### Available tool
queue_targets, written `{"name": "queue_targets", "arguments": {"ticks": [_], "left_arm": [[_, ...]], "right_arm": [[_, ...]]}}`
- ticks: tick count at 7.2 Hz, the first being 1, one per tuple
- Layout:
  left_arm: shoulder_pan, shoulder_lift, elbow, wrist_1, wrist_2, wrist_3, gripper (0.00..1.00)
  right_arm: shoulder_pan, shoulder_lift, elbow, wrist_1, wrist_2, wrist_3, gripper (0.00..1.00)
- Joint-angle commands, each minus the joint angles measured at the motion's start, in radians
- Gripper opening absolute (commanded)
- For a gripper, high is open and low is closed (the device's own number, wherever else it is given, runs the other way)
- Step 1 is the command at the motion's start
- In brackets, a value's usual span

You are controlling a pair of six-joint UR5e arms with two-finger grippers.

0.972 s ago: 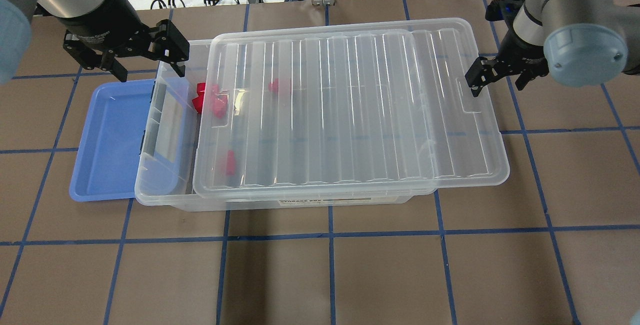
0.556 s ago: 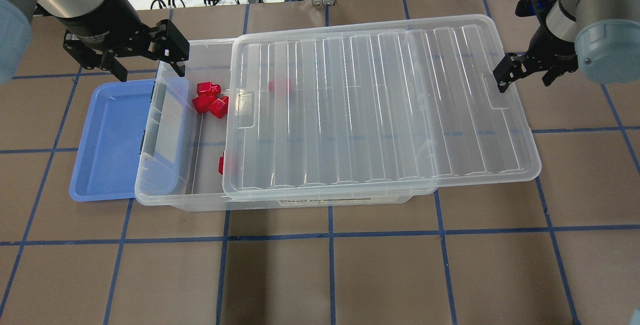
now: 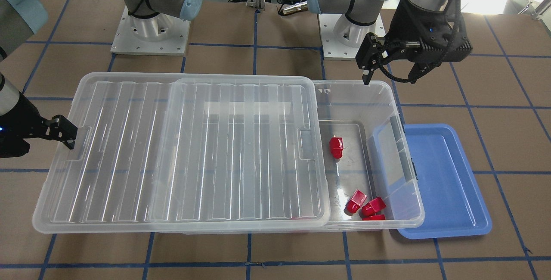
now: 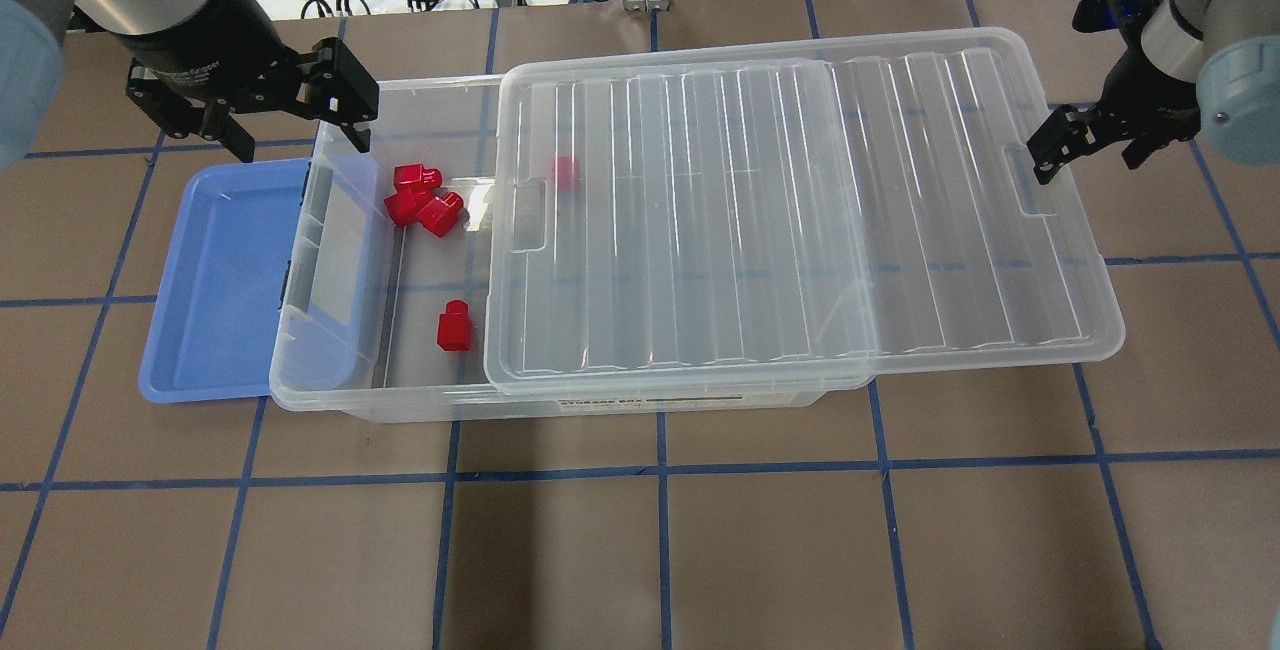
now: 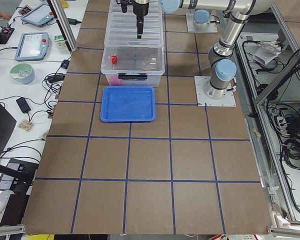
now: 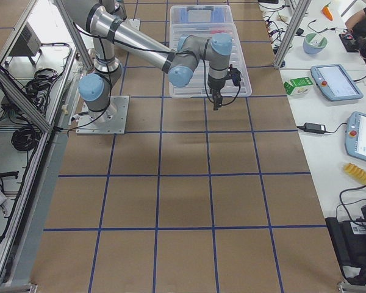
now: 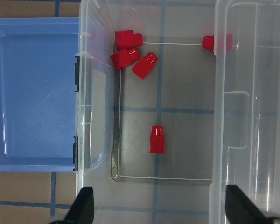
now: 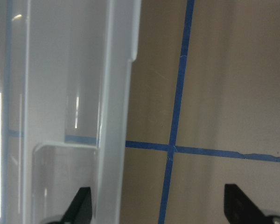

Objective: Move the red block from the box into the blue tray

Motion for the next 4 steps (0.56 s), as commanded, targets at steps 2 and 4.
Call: {"name": "queue_targets", "arguments": {"ticks": [2,4], "left_arm": [[0.0,0.0,0.0,-0.001,0.0,0.0,1.0],[-0.002,0.0,-0.002,-0.001,0.0,0.0,1.0]], "right_arm": [[-0.003,-0.007,-0.005,0.003,-0.002,0.006,1.0],[-0.003,-0.027,-0.083,0.052,-0.005,0.003,1.0]]}}
